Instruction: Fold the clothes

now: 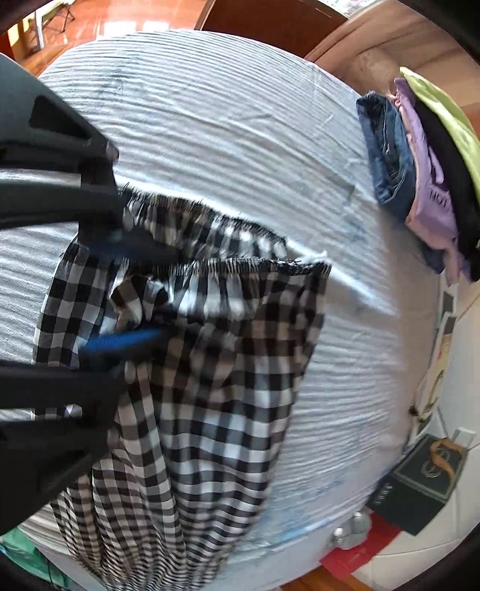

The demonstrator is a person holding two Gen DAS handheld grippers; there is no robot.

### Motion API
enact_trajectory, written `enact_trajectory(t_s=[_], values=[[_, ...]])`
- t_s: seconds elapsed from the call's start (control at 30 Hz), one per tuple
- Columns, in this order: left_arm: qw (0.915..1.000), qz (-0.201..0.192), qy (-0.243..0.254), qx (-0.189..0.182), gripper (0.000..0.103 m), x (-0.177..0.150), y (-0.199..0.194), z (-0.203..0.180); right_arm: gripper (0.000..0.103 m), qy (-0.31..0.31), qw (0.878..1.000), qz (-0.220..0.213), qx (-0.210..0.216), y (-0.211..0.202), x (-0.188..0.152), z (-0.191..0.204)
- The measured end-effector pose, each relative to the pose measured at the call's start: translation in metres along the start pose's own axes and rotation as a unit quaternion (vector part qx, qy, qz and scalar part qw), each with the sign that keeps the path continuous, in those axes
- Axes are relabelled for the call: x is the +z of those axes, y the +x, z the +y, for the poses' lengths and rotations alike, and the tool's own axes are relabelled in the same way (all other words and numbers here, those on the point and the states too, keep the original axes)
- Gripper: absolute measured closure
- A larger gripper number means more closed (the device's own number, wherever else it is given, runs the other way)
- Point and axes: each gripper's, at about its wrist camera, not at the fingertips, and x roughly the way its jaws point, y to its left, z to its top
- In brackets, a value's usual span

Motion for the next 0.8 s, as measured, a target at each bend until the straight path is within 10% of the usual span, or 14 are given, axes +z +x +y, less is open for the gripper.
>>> enact_trajectory(t_s=[0.03, 0.07, 0.2, 0.33, 0.8], values=[[0.9999, 0.002, 0.008, 0.006, 0.079, -0.002, 0.001, -0.004, 0.062, -0.015, 1.000, 0.012, 0.004, 0.006, -0.002, 0.008], [1.0000, -0.003, 0.005, 0.007, 0.079, -0.003, -0.002, -0.001, 0.071, -0.024, 0.999, 0.020, -0.014, 0.008, -0.002, 0.011], [0.9996, -0.025, -0.007, 0.010, 0.072, -0.006, -0.017, 0.008, 0.074, -0.003, 1.000, 0.029, -0.012, 0.004, -0.004, 0.001], [0.9986, -0.047, -0.019, 0.014, 0.049, -0.009, -0.032, 0.018, 0.032, 0.062, 0.998, -0.024, 0.005, -0.017, -0.012, -0.022], [0.9965, -0.023, -0.081, 0.008, 0.035, -0.020, 0.003, 0.037, 0.007, 0.102, 0.993, -0.035, 0.044, 0.004, -0.032, -0.019]])
